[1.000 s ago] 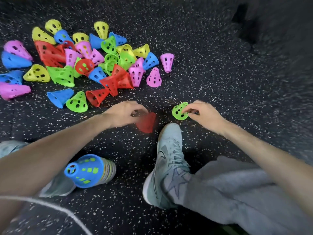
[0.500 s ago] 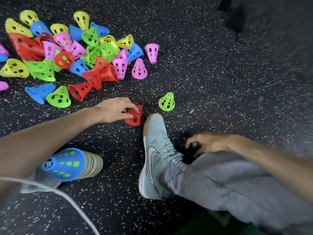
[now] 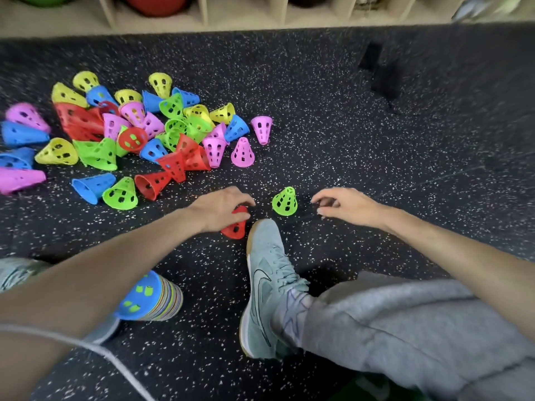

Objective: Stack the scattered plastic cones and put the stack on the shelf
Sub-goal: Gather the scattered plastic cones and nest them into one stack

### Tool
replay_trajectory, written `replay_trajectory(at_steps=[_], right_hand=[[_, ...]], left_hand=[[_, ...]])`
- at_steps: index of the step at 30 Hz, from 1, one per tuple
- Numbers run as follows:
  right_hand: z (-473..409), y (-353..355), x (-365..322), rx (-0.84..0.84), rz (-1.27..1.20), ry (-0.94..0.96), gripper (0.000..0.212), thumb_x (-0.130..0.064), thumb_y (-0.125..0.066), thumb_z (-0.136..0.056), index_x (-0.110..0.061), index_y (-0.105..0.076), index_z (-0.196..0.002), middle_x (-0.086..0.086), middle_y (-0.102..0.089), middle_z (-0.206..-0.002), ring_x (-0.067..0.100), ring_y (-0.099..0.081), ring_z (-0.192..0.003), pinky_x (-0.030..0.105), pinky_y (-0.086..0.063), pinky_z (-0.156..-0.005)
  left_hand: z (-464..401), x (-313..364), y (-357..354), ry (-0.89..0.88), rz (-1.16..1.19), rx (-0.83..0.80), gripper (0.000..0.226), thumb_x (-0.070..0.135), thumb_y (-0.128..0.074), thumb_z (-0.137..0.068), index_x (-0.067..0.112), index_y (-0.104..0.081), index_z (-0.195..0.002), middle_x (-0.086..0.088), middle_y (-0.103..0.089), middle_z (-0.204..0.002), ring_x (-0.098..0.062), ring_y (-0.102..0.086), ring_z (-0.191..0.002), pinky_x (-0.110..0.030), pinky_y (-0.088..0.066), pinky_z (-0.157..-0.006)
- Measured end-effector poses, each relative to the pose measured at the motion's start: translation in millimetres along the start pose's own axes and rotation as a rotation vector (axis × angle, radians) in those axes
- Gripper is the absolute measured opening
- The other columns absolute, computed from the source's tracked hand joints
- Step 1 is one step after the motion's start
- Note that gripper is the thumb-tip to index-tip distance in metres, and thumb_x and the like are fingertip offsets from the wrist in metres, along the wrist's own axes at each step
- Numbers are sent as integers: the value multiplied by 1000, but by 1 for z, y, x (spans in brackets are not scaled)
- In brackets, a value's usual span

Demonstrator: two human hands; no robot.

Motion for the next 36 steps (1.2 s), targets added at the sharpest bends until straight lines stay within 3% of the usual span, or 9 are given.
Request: replay_trajectory(at_steps=[4, 9, 14, 17, 19, 23, 26, 31, 36], right_hand=[[-29, -10, -22, 51, -44, -2, 40, -32, -60, -100, -39, -54, -139, 1, -51, -134, 28, -66, -111, 44, -56, -92], [-59, -42, -42, 50, -21, 4, 63, -19, -61, -99, -34, -36, -154, -1, -31, -161, 23, -37, -144, 46, -30, -120], [-77, -52, -36, 242, -172, 7, 46, -14, -59, -99, -29, -50, -141, -5, -63, -132, 19, -57, -120, 43, -42, -108], [-81, -54, -30, 311, -300, 36, 33, -10, -61, -98, -26, -67, -126, -6, -68, -115, 11, -61, -96, 42, -49, -100], [-82, -58, -27, 323, -274, 26, 27, -13, -66, -96, -23, -73, -120, -5, -62, -115, 17, -61, -101, 39, -49, -97], [-85, -65, -27, 254, -259, -121, 32, -35, -75, -90, -27, -72, -121, 2, -55, -132, 25, -45, -131, 41, -33, -114], [-85, -77, -28, 110, -443, -197, 42, -44, -72, -91, -29, -65, -129, -2, -60, -134, 20, -55, -125, 37, -45, -105], [-85, -85, -29, 121, -720, -251, 27, -23, -84, -83, -31, -71, -106, 12, -71, -114, 20, -68, -96, 38, -60, -89], [-77, -82, -39, 241, -746, -227, 30, -10, -84, -81, -22, -77, -107, 2, -72, -116, 20, -65, -112, 35, -53, -99]], left_hand=[[-12, -3, -23, 109, 50, -54, 42, 46, -58, -100, 29, -53, -137, -4, -52, -138, -23, -58, -120, -43, -50, -104], [-14, -12, -41, 186, 131, -46, 12, 38, -63, -98, 35, -61, -110, 0, -64, -119, -17, -63, -91, -38, -55, -86], [-15, -29, -43, 218, 340, -19, 11, 30, -70, -95, 35, -61, -99, 3, -67, -112, -13, -64, -87, -28, -50, -72], [-17, -36, -44, 250, 444, -10, 33, 29, -71, -93, 38, -57, -121, 1, -66, -111, -11, -60, -77, -25, -46, -62], [-15, -39, -45, 274, 468, -19, 49, 30, -69, -93, 42, -48, -137, 0, -65, -114, -10, -57, -73, -24, -43, -59], [-14, -42, -44, 290, 439, -51, 61, 33, -69, -94, 42, -41, -147, -2, -64, -118, -13, -59, -77, -25, -44, -62], [-13, -42, -34, 295, 475, 18, 64, 34, -68, -95, 42, -36, -150, -3, -63, -120, -17, -64, -82, -30, -52, -69], [-10, -38, -19, 283, 603, 141, 65, 34, -66, -98, 41, -32, -152, -2, -61, -129, -25, -66, -103, -34, -53, -82], [-3, -27, -8, 249, 783, 316, 63, 30, -64, -100, 38, -32, -153, -1, -61, -131, -16, -58, -114, -28, -42, -92]])
Point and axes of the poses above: each hand's wrist, its own z-axis away from the middle knuckle, its own y-axis out of the back of the hand, x = y × z, the point moved 3 cm from there along -z, towards the middle knuckle
